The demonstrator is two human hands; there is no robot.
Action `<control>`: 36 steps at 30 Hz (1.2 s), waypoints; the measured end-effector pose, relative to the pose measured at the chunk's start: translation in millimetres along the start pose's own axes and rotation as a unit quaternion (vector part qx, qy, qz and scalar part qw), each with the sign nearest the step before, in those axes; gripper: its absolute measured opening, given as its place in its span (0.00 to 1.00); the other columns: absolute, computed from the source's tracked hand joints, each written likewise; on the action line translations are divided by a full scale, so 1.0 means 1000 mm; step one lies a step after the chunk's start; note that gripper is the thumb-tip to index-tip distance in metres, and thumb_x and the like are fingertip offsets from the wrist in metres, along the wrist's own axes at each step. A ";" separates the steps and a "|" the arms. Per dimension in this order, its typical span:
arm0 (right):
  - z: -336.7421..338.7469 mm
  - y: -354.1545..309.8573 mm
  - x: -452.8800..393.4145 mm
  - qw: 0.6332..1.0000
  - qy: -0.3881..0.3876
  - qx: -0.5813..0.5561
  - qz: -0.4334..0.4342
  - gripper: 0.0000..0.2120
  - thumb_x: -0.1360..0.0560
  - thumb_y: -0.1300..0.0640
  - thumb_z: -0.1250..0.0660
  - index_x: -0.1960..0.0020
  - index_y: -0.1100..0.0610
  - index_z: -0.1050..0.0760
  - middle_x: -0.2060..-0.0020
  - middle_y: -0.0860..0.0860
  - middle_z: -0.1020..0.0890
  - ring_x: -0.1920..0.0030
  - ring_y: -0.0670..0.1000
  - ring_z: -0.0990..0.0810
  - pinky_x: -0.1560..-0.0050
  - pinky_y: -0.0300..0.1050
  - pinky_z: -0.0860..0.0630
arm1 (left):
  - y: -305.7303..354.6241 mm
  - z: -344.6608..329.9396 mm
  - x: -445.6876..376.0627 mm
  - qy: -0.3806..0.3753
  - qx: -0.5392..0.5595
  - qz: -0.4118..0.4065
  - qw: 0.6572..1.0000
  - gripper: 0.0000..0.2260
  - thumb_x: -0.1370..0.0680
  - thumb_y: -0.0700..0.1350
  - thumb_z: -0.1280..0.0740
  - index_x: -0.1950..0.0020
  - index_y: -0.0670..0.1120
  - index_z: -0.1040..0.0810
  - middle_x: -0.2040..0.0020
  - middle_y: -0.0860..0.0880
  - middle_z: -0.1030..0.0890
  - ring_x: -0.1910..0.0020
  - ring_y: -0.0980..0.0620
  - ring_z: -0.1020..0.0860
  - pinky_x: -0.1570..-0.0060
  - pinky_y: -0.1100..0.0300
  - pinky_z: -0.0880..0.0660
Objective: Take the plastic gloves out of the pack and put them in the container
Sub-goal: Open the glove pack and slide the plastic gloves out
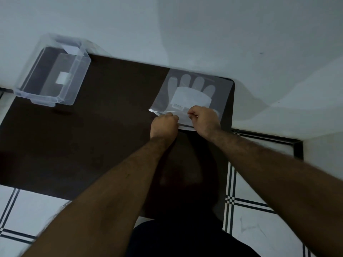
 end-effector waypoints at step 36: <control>-0.016 0.019 -0.021 0.999 -0.041 -0.002 -0.006 0.16 0.14 0.47 0.37 0.33 0.53 0.19 0.36 0.52 0.16 0.33 0.54 0.20 0.29 0.59 0.24 | 0.033 -0.028 -0.007 0.080 -0.106 -0.254 0.958 0.10 0.20 0.45 0.31 0.41 0.43 0.19 0.47 0.44 0.19 0.49 0.43 0.21 0.47 0.47 0.23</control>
Point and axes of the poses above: each hand's wrist, its own x-axis away from the middle knuckle, its own z-axis out of the back of the hand, y = z × x, the point moved 10 cm from there along -x, towards the middle knuckle
